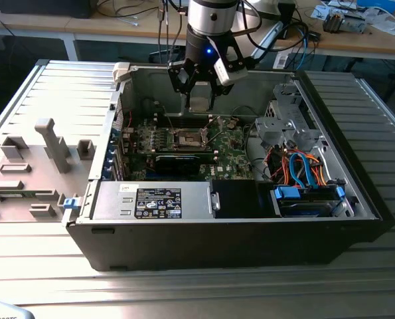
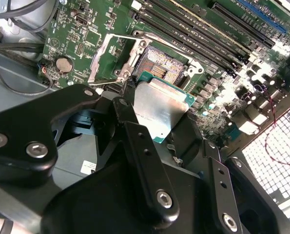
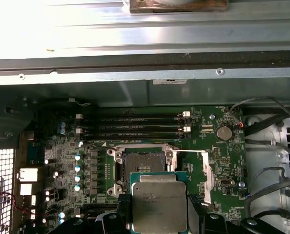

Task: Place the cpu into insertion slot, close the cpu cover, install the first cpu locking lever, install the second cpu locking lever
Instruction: 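Place the cpu into insertion slot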

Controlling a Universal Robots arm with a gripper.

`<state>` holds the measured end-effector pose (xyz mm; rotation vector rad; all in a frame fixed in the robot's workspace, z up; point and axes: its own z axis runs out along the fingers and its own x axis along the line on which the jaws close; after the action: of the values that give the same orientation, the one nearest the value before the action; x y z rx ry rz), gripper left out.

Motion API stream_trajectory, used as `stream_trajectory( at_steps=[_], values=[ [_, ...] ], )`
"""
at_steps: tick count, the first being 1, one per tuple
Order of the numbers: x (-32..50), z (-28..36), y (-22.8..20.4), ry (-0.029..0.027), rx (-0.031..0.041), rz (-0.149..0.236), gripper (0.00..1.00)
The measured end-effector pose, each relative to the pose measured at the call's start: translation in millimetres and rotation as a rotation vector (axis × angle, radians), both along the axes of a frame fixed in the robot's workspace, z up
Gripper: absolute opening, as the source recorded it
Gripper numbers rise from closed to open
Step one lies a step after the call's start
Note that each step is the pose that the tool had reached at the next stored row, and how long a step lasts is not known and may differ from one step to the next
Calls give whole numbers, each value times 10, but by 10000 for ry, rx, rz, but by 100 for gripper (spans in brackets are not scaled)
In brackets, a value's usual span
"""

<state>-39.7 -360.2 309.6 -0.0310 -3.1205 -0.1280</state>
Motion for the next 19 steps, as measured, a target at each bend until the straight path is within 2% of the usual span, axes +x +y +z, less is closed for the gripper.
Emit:
stream_trajectory(
  at_steps=[19],
  values=[
    [0, 0, 0, 0, -1, -209, 55]
  ],
)
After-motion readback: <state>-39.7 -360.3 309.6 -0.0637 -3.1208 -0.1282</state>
